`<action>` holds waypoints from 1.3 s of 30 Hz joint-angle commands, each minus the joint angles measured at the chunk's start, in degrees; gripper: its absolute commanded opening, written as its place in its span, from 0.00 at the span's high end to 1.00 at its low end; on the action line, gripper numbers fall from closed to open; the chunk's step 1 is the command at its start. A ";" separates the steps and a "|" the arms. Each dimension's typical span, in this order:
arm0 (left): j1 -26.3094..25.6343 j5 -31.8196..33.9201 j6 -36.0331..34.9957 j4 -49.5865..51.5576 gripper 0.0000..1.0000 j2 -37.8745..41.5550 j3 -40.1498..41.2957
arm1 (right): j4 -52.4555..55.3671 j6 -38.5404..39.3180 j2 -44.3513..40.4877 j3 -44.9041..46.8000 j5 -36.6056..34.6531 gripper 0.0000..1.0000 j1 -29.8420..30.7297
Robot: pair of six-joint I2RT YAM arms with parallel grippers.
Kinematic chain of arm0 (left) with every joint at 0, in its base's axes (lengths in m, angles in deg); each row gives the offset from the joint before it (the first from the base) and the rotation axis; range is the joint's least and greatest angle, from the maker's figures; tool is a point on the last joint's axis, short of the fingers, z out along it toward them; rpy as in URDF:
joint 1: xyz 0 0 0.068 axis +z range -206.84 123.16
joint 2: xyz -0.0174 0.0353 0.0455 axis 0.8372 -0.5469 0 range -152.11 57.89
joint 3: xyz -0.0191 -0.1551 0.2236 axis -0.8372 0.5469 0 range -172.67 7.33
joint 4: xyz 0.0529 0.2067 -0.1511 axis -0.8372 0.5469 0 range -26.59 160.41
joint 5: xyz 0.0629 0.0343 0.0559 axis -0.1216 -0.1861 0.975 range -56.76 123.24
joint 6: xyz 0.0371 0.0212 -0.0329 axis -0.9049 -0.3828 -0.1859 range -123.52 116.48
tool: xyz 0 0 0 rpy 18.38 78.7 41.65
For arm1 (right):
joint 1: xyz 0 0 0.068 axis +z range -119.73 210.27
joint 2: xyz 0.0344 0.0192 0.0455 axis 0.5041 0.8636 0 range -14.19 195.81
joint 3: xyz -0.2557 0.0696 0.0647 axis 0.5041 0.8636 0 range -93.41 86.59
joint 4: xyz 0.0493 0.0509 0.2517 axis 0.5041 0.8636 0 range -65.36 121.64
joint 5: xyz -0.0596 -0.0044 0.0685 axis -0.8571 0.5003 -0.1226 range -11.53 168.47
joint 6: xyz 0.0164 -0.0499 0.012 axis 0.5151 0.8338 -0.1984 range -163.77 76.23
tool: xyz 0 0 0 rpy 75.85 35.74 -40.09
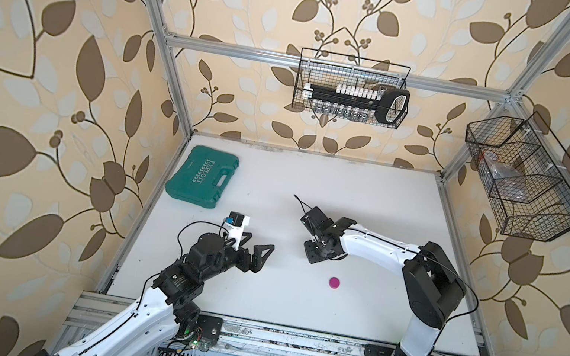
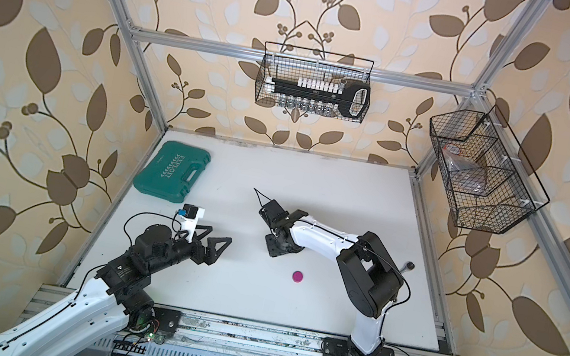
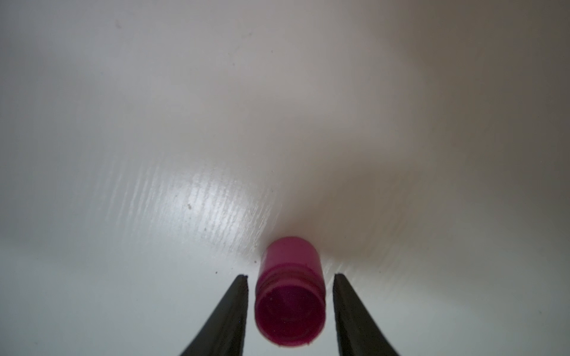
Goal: Close the paint jar lid
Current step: Pick up the paint jar from the center of the board.
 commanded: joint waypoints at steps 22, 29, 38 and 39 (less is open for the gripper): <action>-2.44 -12.06 -1.02 -23.91 0.01 -5.82 5.70 | 6.67 2.57 -11.02 -1.85 4.41 0.71 -0.53; -12.06 -11.91 -11.05 -39.08 0.01 -15.03 4.03 | 12.69 5.34 -17.13 -4.68 16.53 0.71 -2.11; -20.55 -3.82 -20.89 -41.52 0.06 -17.26 6.47 | 13.03 4.01 -19.01 -5.83 29.59 0.70 -0.37; -20.73 -3.48 -21.16 -41.71 0.07 -16.90 6.92 | 12.93 3.85 -19.03 -5.79 30.36 0.70 0.44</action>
